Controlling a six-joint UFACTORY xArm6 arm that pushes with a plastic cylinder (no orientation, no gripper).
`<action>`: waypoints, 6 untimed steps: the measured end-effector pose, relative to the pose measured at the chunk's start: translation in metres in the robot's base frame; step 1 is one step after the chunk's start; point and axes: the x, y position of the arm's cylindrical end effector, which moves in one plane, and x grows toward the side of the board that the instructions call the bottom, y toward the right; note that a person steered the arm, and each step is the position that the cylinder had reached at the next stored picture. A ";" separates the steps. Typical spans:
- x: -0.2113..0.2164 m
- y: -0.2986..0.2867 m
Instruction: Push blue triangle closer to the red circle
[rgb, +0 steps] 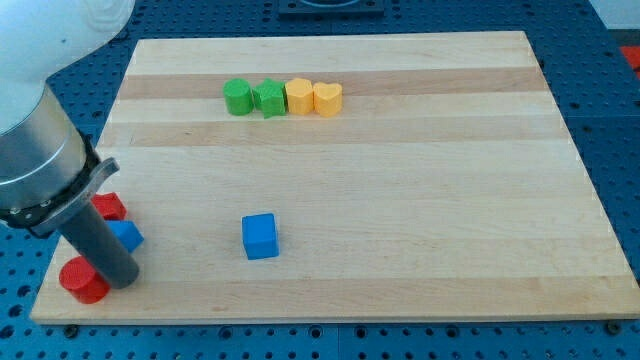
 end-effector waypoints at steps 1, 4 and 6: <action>0.001 0.003; -0.022 0.020; -0.044 0.020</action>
